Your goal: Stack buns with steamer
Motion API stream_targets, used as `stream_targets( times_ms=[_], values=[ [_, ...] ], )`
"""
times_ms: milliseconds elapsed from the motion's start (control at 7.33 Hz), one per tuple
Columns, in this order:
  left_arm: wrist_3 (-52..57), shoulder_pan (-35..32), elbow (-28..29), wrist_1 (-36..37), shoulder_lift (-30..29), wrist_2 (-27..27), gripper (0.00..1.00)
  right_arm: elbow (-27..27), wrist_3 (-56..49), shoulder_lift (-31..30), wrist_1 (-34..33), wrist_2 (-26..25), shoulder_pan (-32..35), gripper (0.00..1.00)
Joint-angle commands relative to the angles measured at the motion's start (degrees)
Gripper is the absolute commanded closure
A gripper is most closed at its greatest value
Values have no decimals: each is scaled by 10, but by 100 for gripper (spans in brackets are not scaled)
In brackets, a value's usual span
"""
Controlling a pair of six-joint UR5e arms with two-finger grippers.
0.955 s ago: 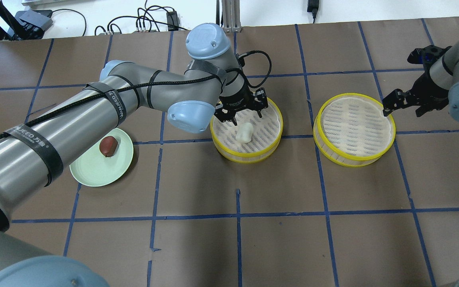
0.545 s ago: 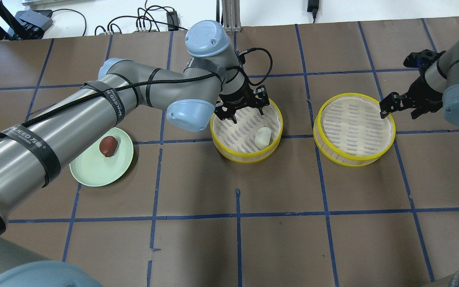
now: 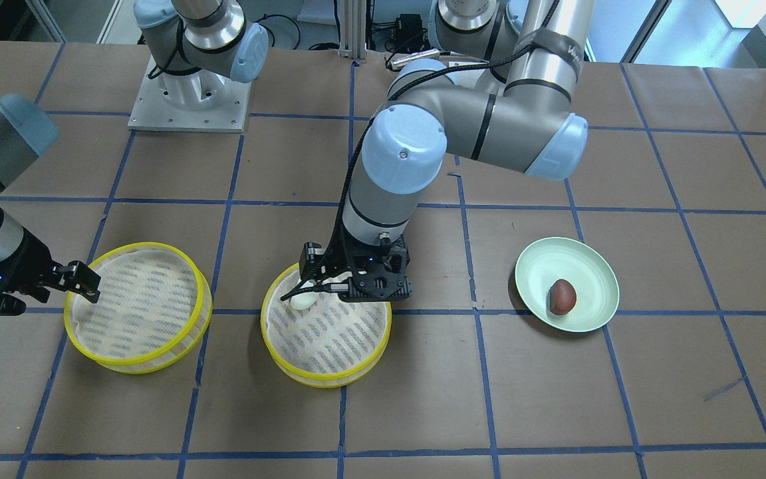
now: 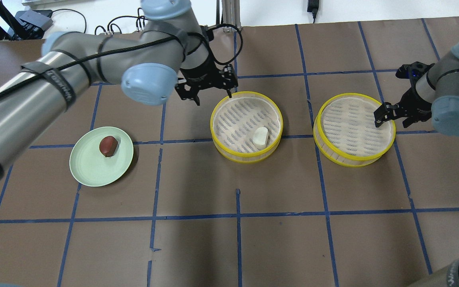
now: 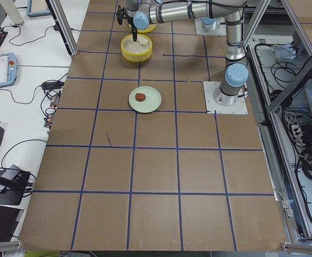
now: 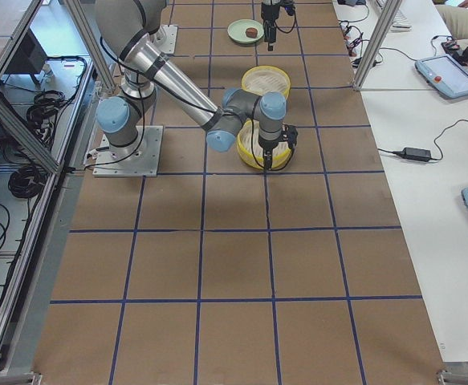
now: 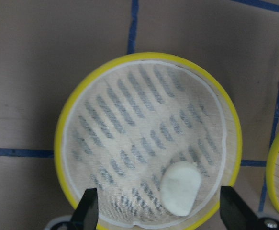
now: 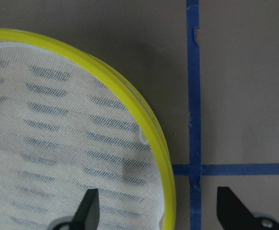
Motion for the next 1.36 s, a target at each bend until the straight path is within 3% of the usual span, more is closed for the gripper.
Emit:
stream_targets(
  times_ms=[0,136,273,682,818,1227],
  values=[
    [142,107,-20,-48,42,6,8,4,-16,1,-1,-6,0,72],
    [187,132,-24,-47,41,20,9,5,-20,1,3,-7,0,90],
    [225,151,-38,-47,40,45,9,4,-20,1,4,-7,0,92],
    [329,240,-83,-33,34,44,11,-9,-20,-8,7,-10,0,94],
    [342,243,-87,-11,25,47,12,-25,-20,-15,14,-41,0,94],
    [349,257,-121,23,7,54,13,-75,14,-61,126,-40,21,94]
  ],
)
